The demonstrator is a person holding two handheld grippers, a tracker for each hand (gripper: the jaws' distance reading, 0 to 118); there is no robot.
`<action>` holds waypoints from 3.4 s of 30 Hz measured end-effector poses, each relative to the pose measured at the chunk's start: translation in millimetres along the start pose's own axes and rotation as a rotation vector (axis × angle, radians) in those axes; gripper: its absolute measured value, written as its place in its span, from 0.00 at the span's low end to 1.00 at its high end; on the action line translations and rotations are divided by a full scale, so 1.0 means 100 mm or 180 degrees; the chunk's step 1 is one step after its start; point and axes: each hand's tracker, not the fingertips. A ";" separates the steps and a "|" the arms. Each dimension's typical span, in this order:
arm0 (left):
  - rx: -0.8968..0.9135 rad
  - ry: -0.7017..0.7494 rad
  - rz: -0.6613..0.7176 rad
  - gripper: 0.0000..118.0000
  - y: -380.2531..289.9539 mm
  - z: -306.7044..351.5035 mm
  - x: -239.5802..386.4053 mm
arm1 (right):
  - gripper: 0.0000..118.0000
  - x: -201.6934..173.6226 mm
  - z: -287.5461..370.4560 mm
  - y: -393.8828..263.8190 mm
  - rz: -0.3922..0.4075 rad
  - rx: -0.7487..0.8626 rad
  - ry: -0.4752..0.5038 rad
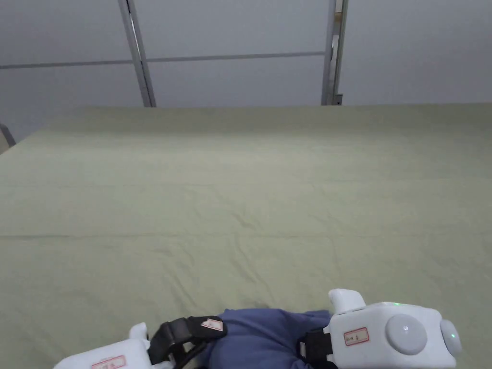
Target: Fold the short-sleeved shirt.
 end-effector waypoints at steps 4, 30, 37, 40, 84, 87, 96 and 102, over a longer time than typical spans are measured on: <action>0.0225 0.0205 -0.0216 0.68 -0.06 0.09 0.24 | 0.02 0.12 0.08 -0.08 -0.0356 0.0147 0.0257; 0.0600 0.0503 -0.0358 0.13 0.69 1.31 0.36 | 0.02 -0.20 1.16 0.14 -0.0239 0.1207 0.0236; 0.1178 0.0805 -0.0388 0.13 1.35 2.39 0.24 | 0.02 -0.45 1.07 0.28 -0.0170 0.1215 0.0170; 0.1405 0.0862 -0.0269 0.13 1.64 2.82 0.05 | 0.02 -0.52 0.98 0.30 -0.0258 0.1175 0.0196; 0.3286 0.1331 -0.4147 0.00 -1.77 -0.10 2.74 | 0.02 -0.63 2.62 -0.34 0.1064 0.3985 -0.1508; 0.3404 0.1427 -0.4078 0.00 -1.87 -0.15 2.53 | 0.02 -0.62 2.37 -0.40 0.1251 0.3952 -0.1807; 0.3474 0.1761 -0.4025 0.00 -1.80 -0.15 2.46 | 0.02 -0.66 2.12 -0.45 0.1102 0.3804 -0.1628; 0.3501 0.1777 -0.4004 0.00 -1.78 -0.13 2.46 | 0.02 -0.69 2.11 -0.42 0.1108 0.3794 -0.1607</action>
